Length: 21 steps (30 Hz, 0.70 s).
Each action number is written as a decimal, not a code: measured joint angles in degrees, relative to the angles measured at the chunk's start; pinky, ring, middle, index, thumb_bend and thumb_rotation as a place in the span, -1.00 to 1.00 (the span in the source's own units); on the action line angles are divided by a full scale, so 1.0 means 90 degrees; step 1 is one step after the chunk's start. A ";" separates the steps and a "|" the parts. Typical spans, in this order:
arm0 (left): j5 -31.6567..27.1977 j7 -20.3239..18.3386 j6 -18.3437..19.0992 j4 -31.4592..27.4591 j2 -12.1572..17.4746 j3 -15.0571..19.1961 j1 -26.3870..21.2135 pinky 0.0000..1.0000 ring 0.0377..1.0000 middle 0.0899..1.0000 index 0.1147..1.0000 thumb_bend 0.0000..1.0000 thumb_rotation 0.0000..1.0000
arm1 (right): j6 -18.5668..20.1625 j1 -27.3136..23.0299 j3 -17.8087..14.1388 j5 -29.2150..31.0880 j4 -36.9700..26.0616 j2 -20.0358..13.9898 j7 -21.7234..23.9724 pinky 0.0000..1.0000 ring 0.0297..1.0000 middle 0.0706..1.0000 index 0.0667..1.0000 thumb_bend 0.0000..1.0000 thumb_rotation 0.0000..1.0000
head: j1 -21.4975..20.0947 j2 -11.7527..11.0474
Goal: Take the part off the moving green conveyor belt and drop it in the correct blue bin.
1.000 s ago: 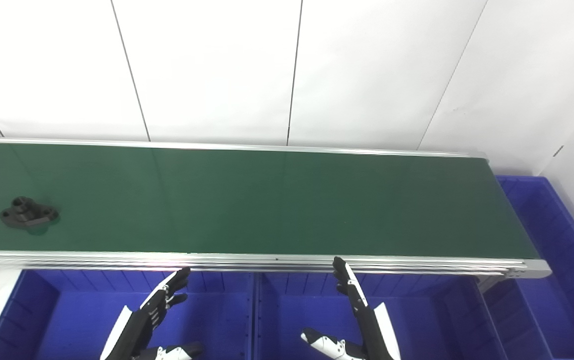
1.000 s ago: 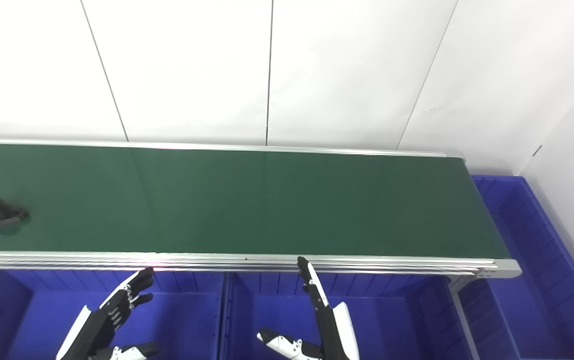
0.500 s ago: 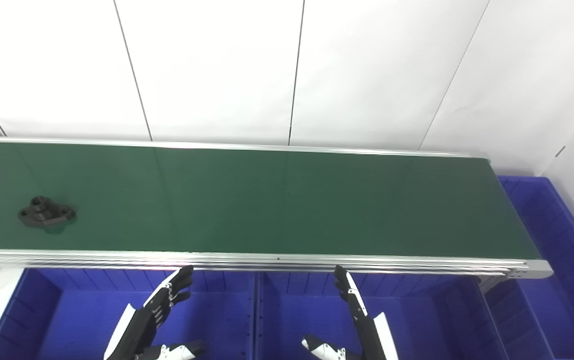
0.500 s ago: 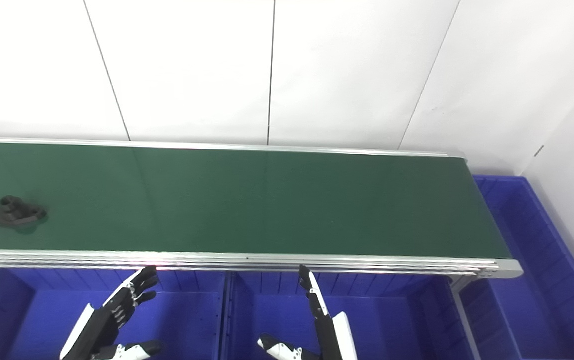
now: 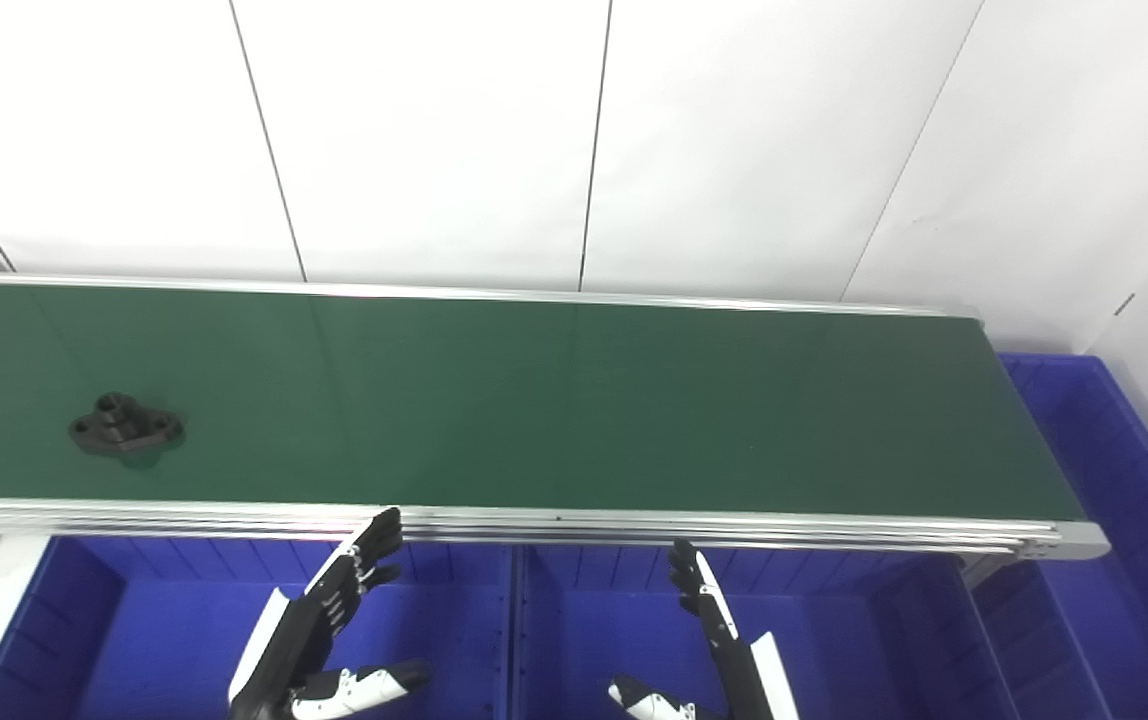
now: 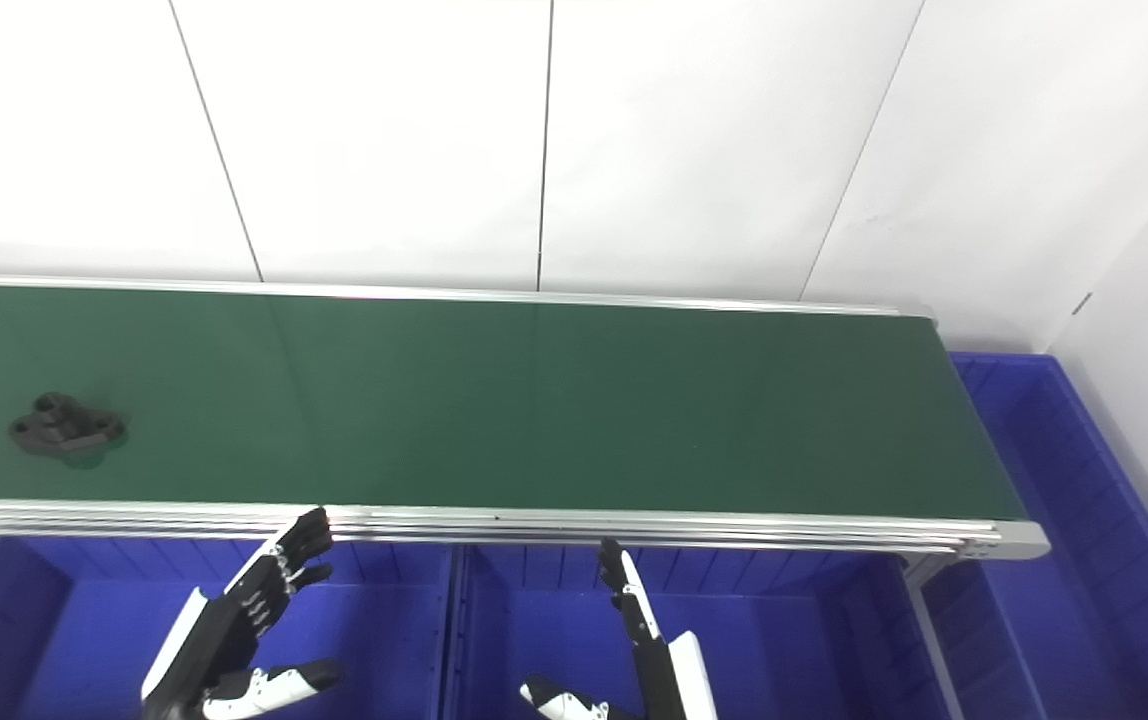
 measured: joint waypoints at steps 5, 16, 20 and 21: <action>0.0002 0.0006 0.0000 0.0000 -0.0031 -0.0009 0.0012 0.60 0.75 0.80 0.73 0.50 -0.27 | -0.0016 0.0000 -0.0007 0.0061 0.0083 -0.0050 0.0022 0.87 0.89 0.91 0.98 0.61 0.30 | 0.0943 -0.0262; 0.0140 0.0089 0.0000 0.0016 -0.0150 -0.0194 0.0116 0.41 0.65 0.70 0.62 0.81 -0.21 | -0.0184 -0.0031 -0.0049 0.0184 0.0391 -0.0244 -0.0090 1.00 1.00 1.00 1.00 0.48 0.37 | 0.1680 -0.0693; 0.0132 0.0125 0.0000 0.0016 -0.0151 -0.0200 0.0109 0.36 0.64 0.69 0.61 0.86 -0.24 | -0.0185 -0.0061 -0.0045 0.0184 0.0404 -0.0245 -0.0131 1.00 1.00 0.99 1.00 0.48 0.37 | 0.1631 -0.0742; 0.0130 0.0125 0.0000 0.0016 -0.0151 -0.0203 0.0116 0.36 0.64 0.69 0.60 0.86 -0.24 | -0.0185 -0.0057 -0.0047 0.0184 0.0396 -0.0245 -0.0138 1.00 1.00 0.99 1.00 0.48 0.37 | 0.1631 -0.0742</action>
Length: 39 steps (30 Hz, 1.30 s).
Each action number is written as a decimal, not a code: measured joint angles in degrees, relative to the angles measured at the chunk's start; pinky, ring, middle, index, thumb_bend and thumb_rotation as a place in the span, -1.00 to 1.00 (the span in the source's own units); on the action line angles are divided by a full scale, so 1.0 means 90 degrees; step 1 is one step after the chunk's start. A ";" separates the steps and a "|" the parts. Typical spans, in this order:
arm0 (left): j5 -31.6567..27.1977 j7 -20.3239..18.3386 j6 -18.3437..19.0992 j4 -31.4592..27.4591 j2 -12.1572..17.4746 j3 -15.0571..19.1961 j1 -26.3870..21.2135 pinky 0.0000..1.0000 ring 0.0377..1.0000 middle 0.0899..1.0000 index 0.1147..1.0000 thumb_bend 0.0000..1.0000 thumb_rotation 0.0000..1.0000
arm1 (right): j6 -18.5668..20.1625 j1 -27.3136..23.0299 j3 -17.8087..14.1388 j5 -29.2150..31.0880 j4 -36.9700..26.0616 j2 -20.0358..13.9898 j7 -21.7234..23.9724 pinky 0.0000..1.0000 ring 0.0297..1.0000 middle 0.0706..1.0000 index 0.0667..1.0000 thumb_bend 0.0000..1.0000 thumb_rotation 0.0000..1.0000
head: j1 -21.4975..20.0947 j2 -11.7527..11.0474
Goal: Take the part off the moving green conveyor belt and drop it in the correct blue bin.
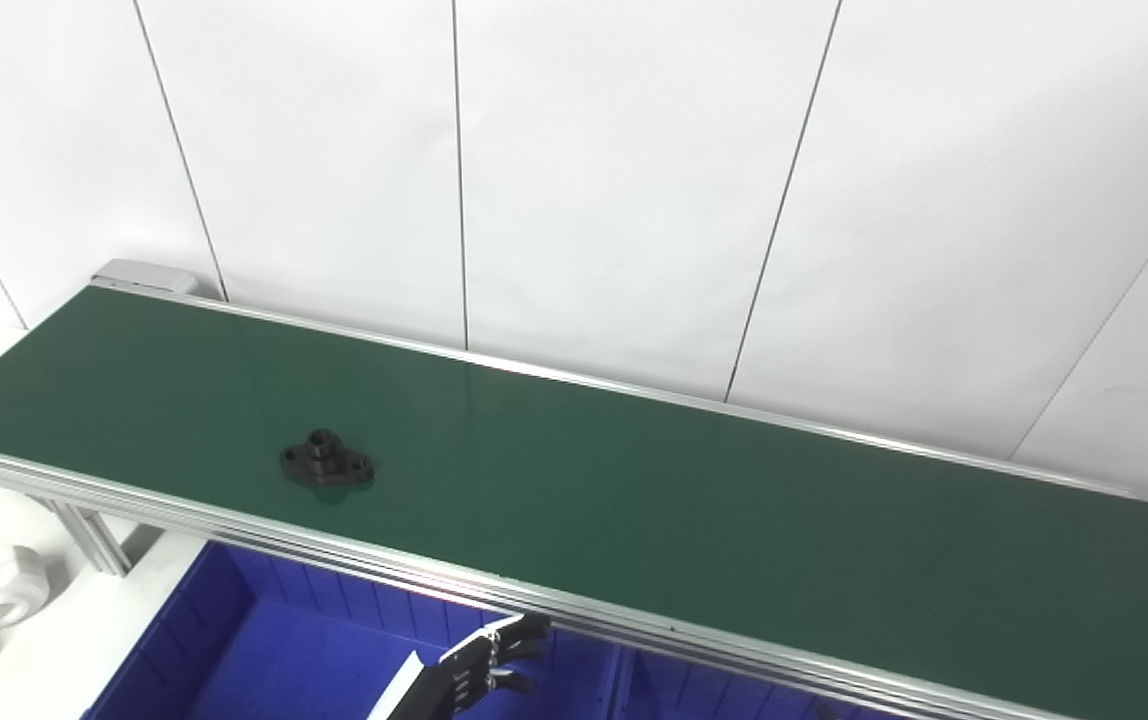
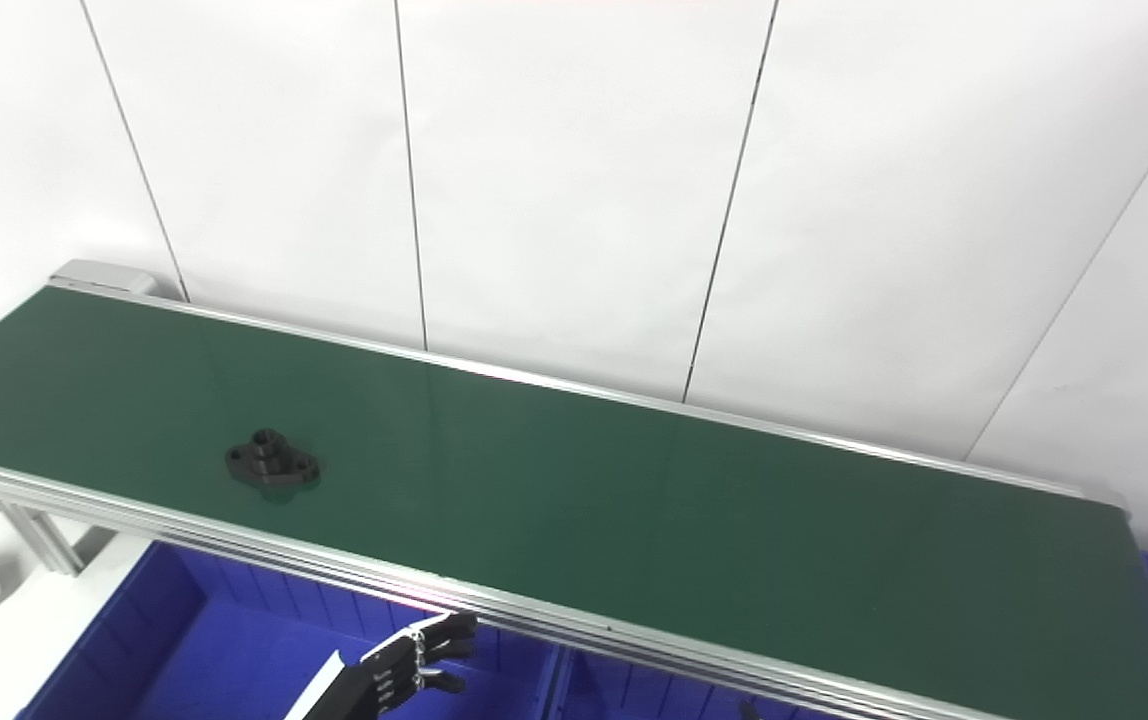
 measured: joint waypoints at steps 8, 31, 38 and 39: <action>-0.0007 -0.0006 0.0000 0.0072 0.0008 -0.0009 -0.0011 0.37 0.66 0.71 0.60 0.87 -0.27 | -0.0003 -0.0003 0.0000 0.0091 -0.0025 -0.0040 -0.0036 1.00 0.99 0.99 1.00 0.50 0.40 | -0.0127 -0.0176; 0.0110 0.0157 0.0000 0.0249 0.0025 -0.0095 -0.0149 0.39 0.65 0.70 0.60 0.88 -0.26 | -0.0033 -0.0355 -0.0104 0.0233 -0.1738 -0.0271 0.0028 0.99 0.93 0.91 1.00 0.46 0.34 | -0.0273 -0.0273; 0.0107 0.0170 0.0000 0.0249 0.0021 -0.0104 -0.0179 0.37 0.66 0.72 0.62 0.88 -0.28 | 0.0220 -0.0831 -0.0309 -0.0066 -0.2018 -0.0309 0.0320 0.82 0.85 0.89 1.00 0.49 0.44 | -0.0254 -0.0303; 0.0084 0.0169 0.0000 0.0249 0.0021 -0.0101 -0.0179 0.35 0.65 0.72 0.61 0.88 -0.28 | 0.0262 -0.0908 -0.0332 -0.0070 -0.2032 -0.0317 0.0381 0.80 0.84 0.88 1.00 0.48 0.40 | -0.0264 -0.0312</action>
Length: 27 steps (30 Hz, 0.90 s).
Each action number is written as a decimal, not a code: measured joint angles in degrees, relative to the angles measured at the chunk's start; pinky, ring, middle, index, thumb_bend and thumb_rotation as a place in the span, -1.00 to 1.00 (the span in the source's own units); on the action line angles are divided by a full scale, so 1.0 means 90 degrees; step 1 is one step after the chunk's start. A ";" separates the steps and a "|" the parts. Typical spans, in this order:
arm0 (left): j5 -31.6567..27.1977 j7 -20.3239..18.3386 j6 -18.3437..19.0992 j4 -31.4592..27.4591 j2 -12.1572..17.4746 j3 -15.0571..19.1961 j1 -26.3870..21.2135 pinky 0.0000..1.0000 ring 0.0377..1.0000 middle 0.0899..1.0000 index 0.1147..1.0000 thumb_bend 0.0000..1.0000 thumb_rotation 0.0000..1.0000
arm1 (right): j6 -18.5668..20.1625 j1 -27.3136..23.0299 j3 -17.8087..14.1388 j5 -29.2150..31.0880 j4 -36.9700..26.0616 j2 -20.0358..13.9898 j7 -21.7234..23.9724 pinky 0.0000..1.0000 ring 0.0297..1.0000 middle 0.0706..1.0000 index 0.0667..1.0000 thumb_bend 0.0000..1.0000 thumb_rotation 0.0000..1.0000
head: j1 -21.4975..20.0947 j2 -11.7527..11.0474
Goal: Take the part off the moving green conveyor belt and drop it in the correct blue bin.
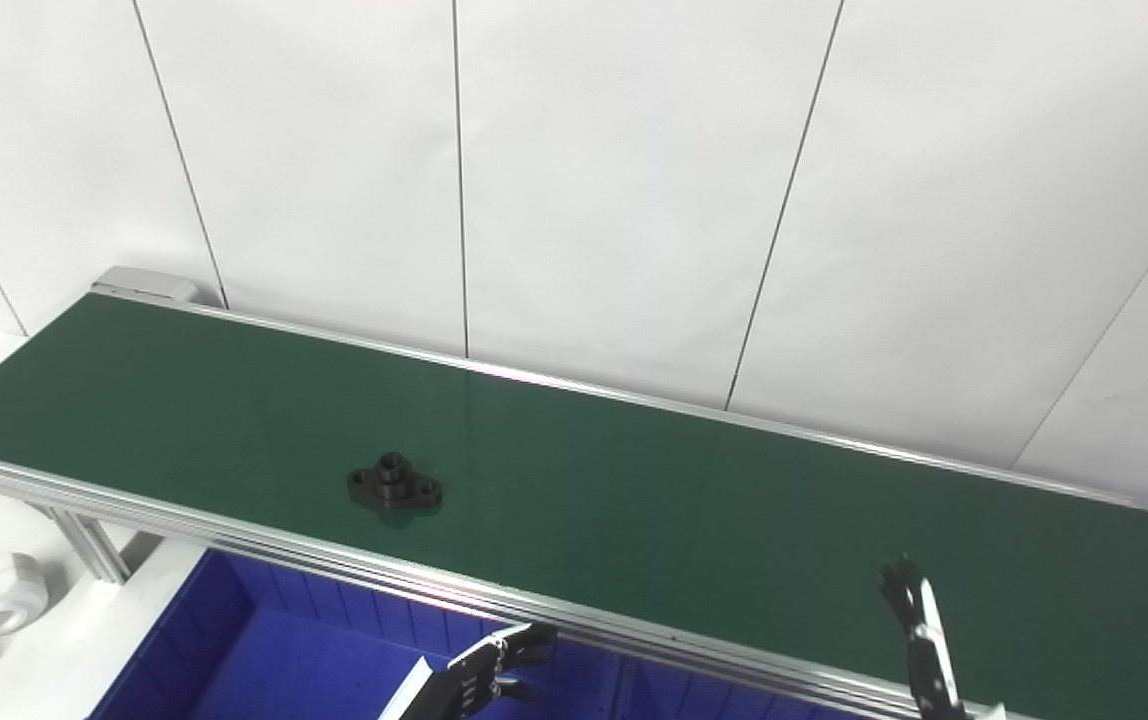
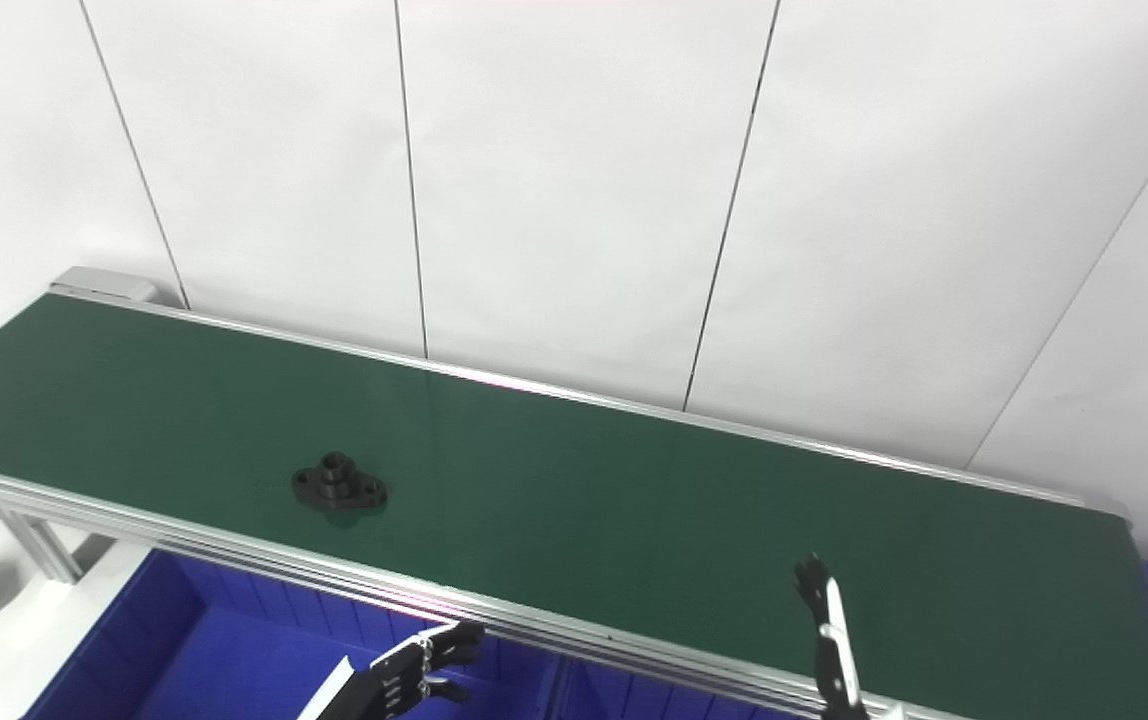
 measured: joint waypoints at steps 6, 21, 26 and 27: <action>-0.0083 -0.0021 0.0000 -0.0002 -0.0009 0.0007 -0.0019 0.31 0.63 0.70 0.61 0.88 -0.29 | 0.0428 -0.0656 -0.0044 0.0031 -0.0013 -0.0015 0.0384 0.72 0.79 0.83 0.96 0.50 0.28 | -0.0059 -0.0010; 0.0006 0.0097 0.0000 -0.0011 0.0144 0.0077 -0.0030 0.45 0.67 0.70 0.60 0.90 -0.24 | 0.1464 -0.1470 0.0148 -0.0518 -0.0324 0.0058 0.1056 0.56 0.71 0.77 0.84 0.52 -0.09 | -0.1570 0.0165; -0.0049 0.0169 0.0000 -0.0016 0.0275 0.0103 -0.0038 0.58 0.75 0.77 0.67 0.82 -0.29 | 0.1977 -0.1600 0.0280 -0.0698 -0.0319 0.0239 0.1181 0.55 0.71 0.78 0.84 0.51 -0.11 | -0.1875 0.0263; -0.0080 0.0156 0.0000 -0.0015 0.0292 0.0100 -0.0042 0.61 0.76 0.77 0.68 0.80 -0.31 | 0.2039 -0.1654 0.0303 -0.0743 -0.0304 0.0275 0.1185 0.55 0.70 0.78 0.84 0.51 -0.11 | -0.1894 0.0273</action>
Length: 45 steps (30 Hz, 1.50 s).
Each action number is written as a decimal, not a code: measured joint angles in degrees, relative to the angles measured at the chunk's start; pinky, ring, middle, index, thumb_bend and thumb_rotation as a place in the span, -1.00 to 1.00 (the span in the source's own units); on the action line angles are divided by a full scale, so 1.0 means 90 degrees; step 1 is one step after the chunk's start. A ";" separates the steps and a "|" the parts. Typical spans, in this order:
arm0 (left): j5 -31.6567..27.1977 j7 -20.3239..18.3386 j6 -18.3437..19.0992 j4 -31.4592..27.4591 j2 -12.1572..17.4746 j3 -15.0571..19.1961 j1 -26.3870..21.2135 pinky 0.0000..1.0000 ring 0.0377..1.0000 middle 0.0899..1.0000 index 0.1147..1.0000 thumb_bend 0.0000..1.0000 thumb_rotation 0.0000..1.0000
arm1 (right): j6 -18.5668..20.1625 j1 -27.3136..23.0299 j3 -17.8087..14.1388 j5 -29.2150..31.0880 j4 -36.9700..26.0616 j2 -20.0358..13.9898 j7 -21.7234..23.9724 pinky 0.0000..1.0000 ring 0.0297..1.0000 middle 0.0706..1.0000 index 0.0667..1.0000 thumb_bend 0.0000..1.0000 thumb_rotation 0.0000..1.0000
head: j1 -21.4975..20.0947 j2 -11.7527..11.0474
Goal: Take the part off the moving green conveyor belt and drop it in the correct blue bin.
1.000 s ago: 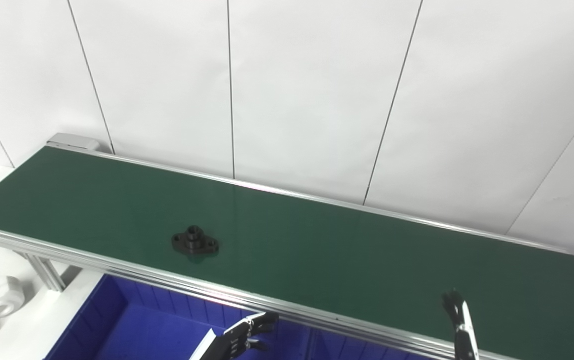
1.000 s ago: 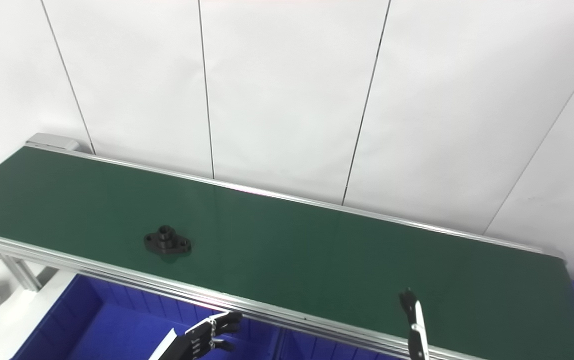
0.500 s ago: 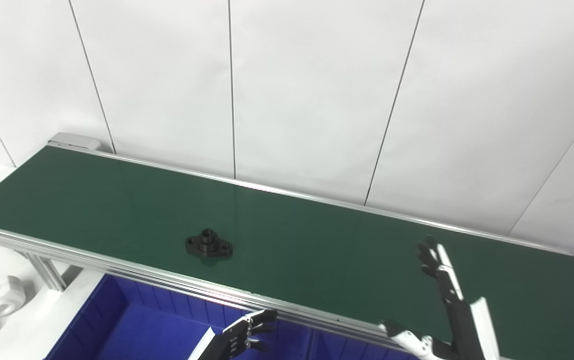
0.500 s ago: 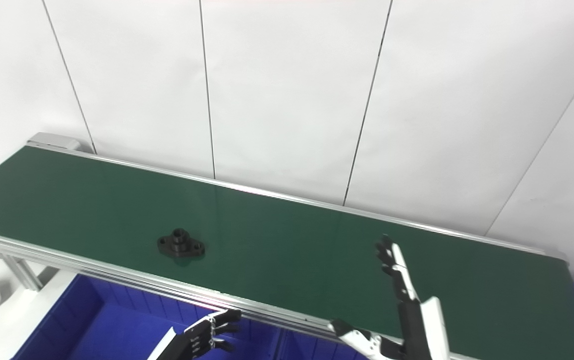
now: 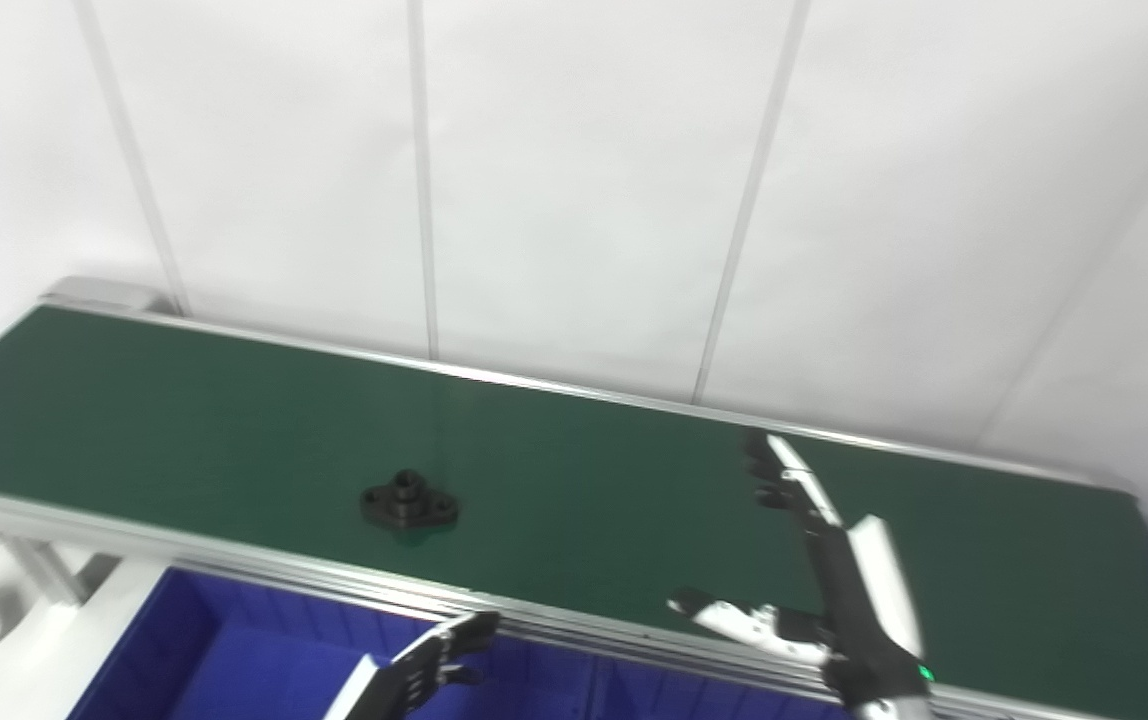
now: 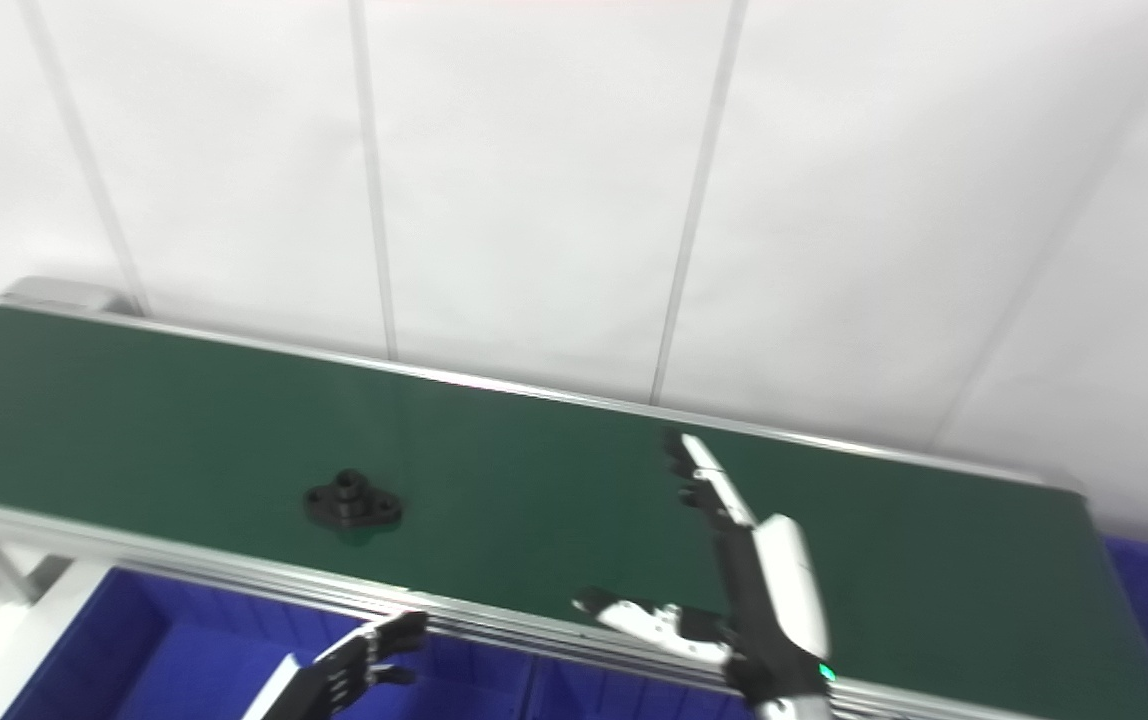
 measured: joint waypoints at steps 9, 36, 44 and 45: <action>-0.0036 -0.0094 0.0000 -0.0001 0.0045 0.0004 -0.0017 0.70 0.79 0.80 0.73 0.75 -0.33 | 0.0491 -0.0525 0.0234 -0.0450 0.0267 0.0091 0.0134 0.57 0.73 0.83 0.90 0.51 0.01 | -0.0195 0.0146; -0.0274 -0.0867 0.0000 -0.0110 0.0032 0.0394 0.0056 0.75 0.81 0.83 0.76 0.61 -0.29 | 0.0789 -0.2451 0.0757 -0.0979 0.2879 0.0419 -0.0051 0.47 0.66 0.78 0.87 0.61 0.05 | -0.0635 0.0352; -0.0230 -0.0857 0.0000 -0.0366 0.0027 0.0295 0.0292 0.74 0.82 0.82 0.76 0.57 -0.25 | 0.1117 -0.2811 0.0937 -0.1008 0.3556 0.0401 0.0089 0.50 0.68 0.79 0.87 0.61 0.05 | -0.0586 0.0488; -0.0219 -0.0856 0.0000 -0.0430 0.0026 0.0274 0.0308 0.74 0.82 0.82 0.76 0.57 -0.25 | 0.1133 -0.2856 0.0974 -0.1009 0.3628 0.0387 0.0118 0.51 0.68 0.79 0.86 0.61 0.05 | -0.0586 0.0488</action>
